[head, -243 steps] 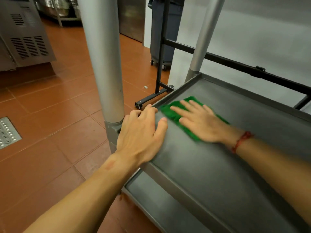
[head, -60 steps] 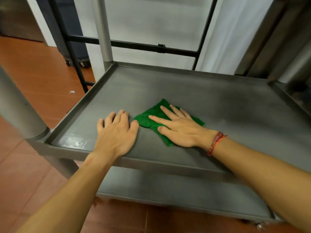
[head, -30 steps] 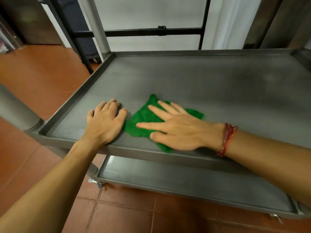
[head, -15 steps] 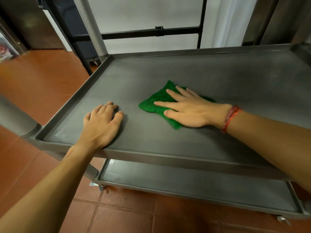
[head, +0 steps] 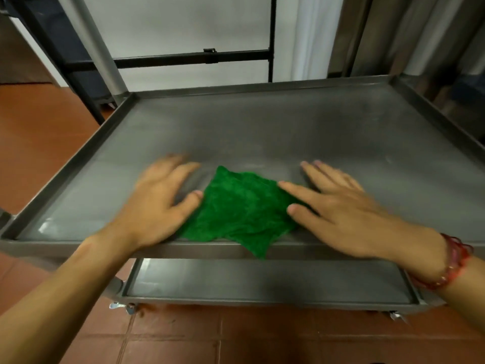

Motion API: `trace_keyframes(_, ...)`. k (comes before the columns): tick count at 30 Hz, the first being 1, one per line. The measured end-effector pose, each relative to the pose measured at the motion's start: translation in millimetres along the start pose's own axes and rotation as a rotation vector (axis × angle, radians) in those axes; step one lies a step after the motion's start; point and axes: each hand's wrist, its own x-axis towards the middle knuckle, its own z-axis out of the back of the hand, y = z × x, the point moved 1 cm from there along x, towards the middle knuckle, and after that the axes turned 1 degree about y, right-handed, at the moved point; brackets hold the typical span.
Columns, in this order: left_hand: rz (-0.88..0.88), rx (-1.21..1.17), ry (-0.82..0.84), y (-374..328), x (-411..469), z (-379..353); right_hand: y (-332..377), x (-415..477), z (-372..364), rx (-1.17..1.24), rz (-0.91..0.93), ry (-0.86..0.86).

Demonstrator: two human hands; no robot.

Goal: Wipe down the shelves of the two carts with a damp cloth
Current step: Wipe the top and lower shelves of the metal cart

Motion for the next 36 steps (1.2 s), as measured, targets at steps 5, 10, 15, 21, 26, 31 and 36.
trace_keyframes(5,-0.364,-0.007,0.330,-77,18,-31,-25,-11,-14,0.045,-0.234,-0.069)
trace_keyframes(10,-0.309,0.098,0.537,-81,23,-42,-24,-12,-17,0.042,-0.234,-0.089)
trace_keyframes(15,-0.161,0.186,0.503,-66,45,-47,-22,-14,-18,0.035,-0.225,-0.080)
trace_keyframes(21,0.069,0.164,0.279,-47,78,-48,-23,-13,-16,0.044,-0.232,-0.078)
trace_keyframes(26,0.125,0.132,0.303,-44,54,-42,-21,-15,-17,0.053,-0.228,-0.079)
trace_keyframes(31,0.029,0.134,0.453,-59,39,-43,-20,-14,-16,0.038,-0.233,-0.082)
trace_keyframes(36,-0.016,0.133,0.463,-68,42,-50,-19,-13,-15,0.030,-0.230,-0.069)
